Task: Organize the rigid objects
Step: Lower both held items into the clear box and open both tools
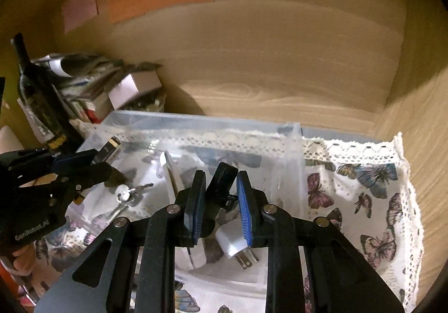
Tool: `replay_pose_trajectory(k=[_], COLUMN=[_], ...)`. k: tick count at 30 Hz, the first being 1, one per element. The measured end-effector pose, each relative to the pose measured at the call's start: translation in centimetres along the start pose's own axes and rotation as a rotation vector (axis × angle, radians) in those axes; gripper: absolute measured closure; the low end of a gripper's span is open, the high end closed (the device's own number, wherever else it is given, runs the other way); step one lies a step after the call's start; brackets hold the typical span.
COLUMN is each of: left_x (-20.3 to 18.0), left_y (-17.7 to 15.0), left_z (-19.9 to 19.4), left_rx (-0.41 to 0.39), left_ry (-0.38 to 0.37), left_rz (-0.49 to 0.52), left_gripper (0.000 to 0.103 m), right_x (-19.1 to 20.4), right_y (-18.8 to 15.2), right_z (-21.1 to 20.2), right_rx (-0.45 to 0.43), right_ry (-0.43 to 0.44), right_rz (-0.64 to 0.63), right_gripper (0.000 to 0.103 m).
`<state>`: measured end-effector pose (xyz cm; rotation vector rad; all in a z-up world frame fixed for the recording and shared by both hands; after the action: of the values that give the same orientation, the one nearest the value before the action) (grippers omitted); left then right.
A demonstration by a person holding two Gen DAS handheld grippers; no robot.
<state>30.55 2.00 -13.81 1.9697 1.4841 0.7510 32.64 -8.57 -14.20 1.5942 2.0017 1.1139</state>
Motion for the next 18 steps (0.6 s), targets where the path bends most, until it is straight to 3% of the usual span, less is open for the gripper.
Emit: replay_pose_trajectory(k=[6,9,14,16,18], left_x=[-0.1,-0.2,-0.1,-0.2,-0.1], left_y=[-0.3,-0.3,-0.3,-0.6,-1.0], left_z=[1.1,0.4,-2.5,-3.5,-4.5], left_rx=[0.046,0.041,-0.015,-0.029,-0.043], left_ry=[-0.001,-0.002,0.031,0.042,0.058], left_rz=[-0.018,-0.014,0.002,0.007,0.012], left_gripper=[0.080,0.070,0.053,0.044,0.043], right_x=[-0.1,0.2,0.7,1.0,1.3], right_y=[-0.2,0.1,0.6,0.5,0.0], right_z=[0.6,-0.1,-3.1,-4.5,-5.7], right_rx=[0.019,0.005,-0.054,-0.075,-0.089], right_ry=[-0.028,-0.018,0.001,0.013,0.024], right_rz=[-0.025,-0.028,-0.038,-0.040,-0.047], right_gripper=[0.078,0.068,0.066,0.061,0.055])
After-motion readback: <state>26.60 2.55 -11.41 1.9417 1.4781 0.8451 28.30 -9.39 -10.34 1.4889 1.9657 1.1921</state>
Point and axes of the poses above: each gripper's, at about its wrist camera, not at the fingertips, and z roughly the way its jaws point, x to its left, y to its top, the point moved 9 cm from there along z, roughly the way its jaws point, and after that the axes turned 11 degrees about z, right-handed, at the moved point
